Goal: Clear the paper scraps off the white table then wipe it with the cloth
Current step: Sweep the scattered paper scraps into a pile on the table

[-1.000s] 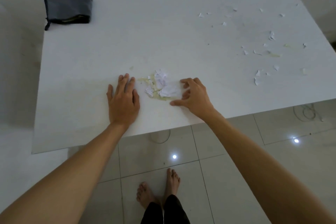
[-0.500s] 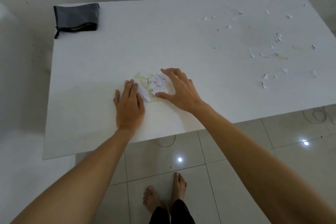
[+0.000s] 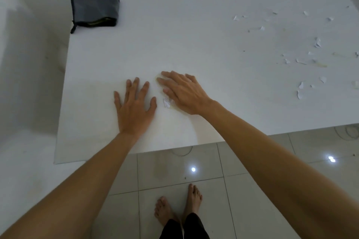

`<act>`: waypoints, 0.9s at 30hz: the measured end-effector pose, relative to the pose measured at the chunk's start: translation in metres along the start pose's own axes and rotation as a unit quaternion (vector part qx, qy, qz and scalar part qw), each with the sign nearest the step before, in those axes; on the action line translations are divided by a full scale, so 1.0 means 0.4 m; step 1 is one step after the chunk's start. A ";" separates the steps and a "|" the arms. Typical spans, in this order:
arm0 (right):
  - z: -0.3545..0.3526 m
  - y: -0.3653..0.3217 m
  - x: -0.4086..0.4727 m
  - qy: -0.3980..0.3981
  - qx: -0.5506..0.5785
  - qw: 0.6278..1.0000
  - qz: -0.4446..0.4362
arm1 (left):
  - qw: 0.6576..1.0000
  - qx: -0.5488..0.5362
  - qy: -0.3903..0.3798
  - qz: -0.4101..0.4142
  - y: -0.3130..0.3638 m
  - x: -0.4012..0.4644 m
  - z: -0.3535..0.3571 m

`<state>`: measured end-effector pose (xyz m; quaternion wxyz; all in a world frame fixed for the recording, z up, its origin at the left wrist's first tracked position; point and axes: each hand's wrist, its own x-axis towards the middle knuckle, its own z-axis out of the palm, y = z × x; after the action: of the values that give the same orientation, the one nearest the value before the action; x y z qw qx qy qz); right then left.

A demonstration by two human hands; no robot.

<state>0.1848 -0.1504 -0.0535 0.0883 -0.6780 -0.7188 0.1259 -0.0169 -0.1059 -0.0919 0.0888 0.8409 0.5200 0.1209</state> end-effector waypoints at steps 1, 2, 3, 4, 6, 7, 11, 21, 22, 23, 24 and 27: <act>0.003 0.001 -0.004 -0.013 -0.019 1.000 -0.016 | 1.000 0.000 -0.001 -0.001 0.003 -0.002 0.002; 0.003 0.008 -0.014 -0.011 -0.034 0.999 -0.026 | 1.000 -0.001 0.001 -0.003 0.004 -0.003 0.003; 0.000 0.016 -0.028 0.003 -0.047 0.999 -0.025 | 1.000 -0.001 0.005 -0.004 0.004 -0.002 0.003; -0.004 0.027 -0.043 0.027 -0.061 0.998 -0.015 | 1.000 -0.002 0.010 -0.006 0.006 -0.002 0.003; -0.017 0.045 -0.064 0.080 -0.091 0.993 0.009 | 1.000 -0.006 0.020 -0.008 0.009 0.001 0.003; -0.023 0.049 -0.071 0.095 -0.098 0.991 0.011 | 1.000 -0.008 0.021 -0.009 0.009 0.002 0.002; -0.017 0.029 -0.091 0.038 -0.125 0.985 -0.114 | 1.000 -0.002 0.024 -0.007 0.011 0.001 0.000; -0.039 0.099 -0.148 0.120 -0.005 0.993 -0.001 | 1.000 -0.006 0.021 -0.007 0.006 0.002 0.004; -0.034 0.110 -0.146 0.116 0.039 0.991 0.047 | 1.000 -0.009 0.018 -0.008 0.006 0.002 0.003; -0.029 0.119 -0.143 0.102 0.075 0.988 0.086 | 1.000 -0.012 0.017 -0.008 0.006 0.002 0.003; -0.023 0.122 -0.139 0.081 0.101 0.986 0.109 | 1.000 -0.014 0.016 -0.006 0.006 0.002 0.002; -0.023 0.097 -0.137 0.036 0.132 0.987 0.083 | 1.000 -0.017 0.015 -0.004 0.005 0.002 0.000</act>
<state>0.2279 -0.2027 -0.0540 0.1924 -0.7217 -0.6336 0.2017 -0.0148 -0.1062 -0.0913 0.0958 0.8356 0.5222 0.1415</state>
